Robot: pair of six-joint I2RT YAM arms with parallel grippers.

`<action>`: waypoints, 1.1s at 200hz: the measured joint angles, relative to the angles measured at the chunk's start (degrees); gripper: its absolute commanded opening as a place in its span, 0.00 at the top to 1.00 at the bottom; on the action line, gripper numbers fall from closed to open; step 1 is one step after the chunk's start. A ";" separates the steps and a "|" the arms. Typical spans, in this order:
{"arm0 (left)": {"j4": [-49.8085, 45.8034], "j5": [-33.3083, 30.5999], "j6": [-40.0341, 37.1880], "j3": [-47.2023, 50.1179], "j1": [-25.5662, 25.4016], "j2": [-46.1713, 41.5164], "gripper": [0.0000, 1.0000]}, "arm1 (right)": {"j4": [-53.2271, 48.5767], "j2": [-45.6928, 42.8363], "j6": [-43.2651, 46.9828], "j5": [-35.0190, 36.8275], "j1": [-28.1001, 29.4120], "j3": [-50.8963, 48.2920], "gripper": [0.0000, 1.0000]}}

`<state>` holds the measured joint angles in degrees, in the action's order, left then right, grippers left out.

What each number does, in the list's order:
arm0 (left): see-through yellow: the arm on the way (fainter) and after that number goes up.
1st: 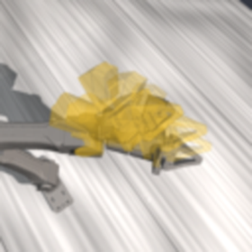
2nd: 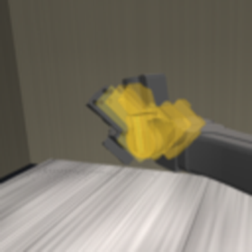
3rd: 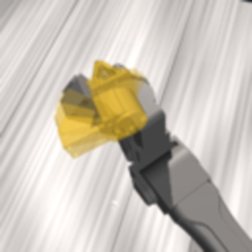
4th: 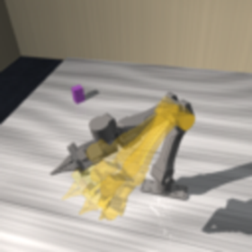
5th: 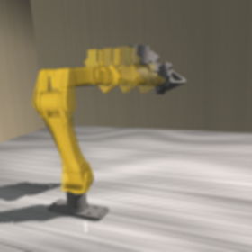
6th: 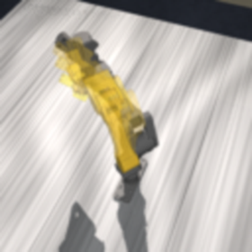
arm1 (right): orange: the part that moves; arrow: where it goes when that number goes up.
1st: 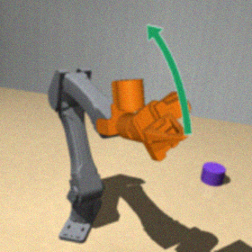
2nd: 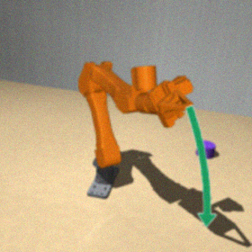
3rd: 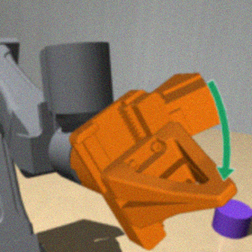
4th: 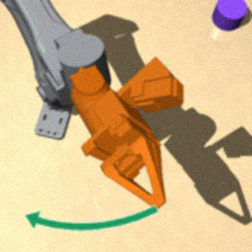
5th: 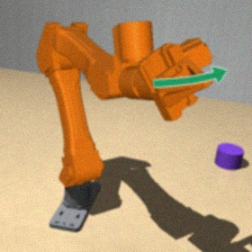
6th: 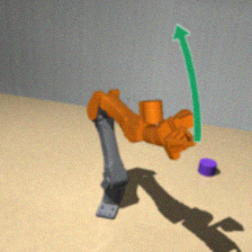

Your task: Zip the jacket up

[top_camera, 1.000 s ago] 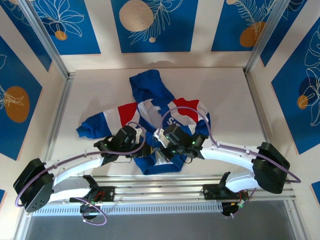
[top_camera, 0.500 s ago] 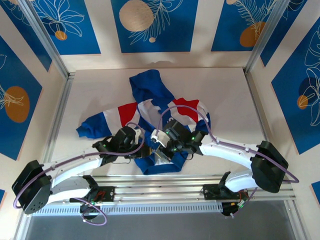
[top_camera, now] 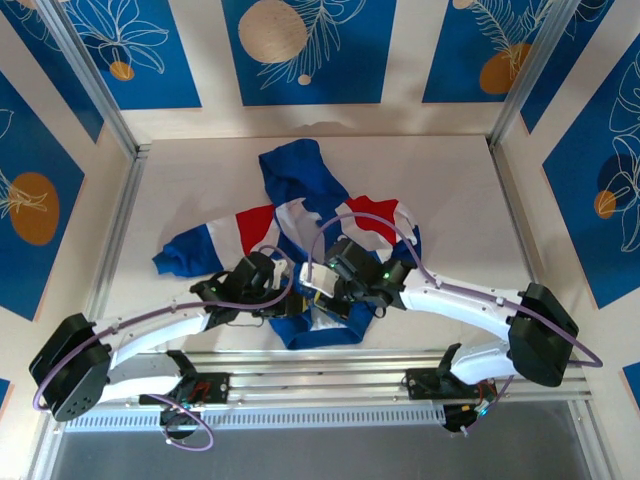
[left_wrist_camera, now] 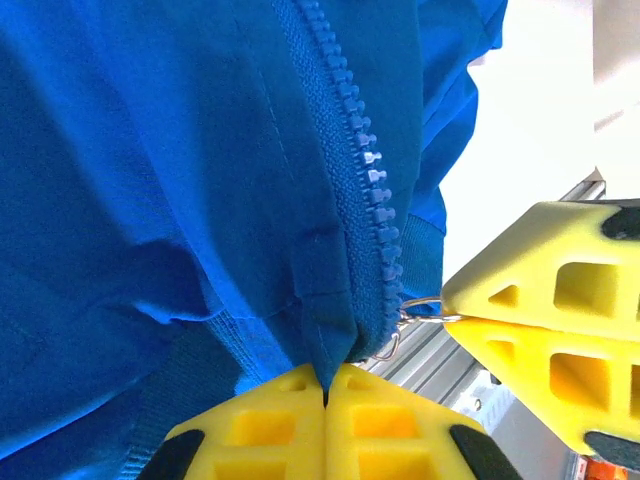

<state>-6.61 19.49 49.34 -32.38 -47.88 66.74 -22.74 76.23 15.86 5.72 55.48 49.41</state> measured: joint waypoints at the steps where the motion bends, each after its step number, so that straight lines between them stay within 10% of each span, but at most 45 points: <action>1: 0.00 0.00 0.00 0.00 0.00 0.02 1.00 | 0.04 0.00 0.13 0.24 0.11 0.00 1.00; 98: 0.24 -0.02 0.00 0.02 0.02 0.24 1.00 | 5.11 3.08 6.34 12.92 2.93 0.11 1.00; 220: -0.33 -1.36 0.00 1.70 0.11 -4.17 1.00 | 7.08 4.22 0.83 10.16 -0.66 0.96 1.00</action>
<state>-6.94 18.13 49.34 -30.68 -47.77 62.57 -15.66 80.44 16.69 15.88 54.83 50.37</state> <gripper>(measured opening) 0.057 0.063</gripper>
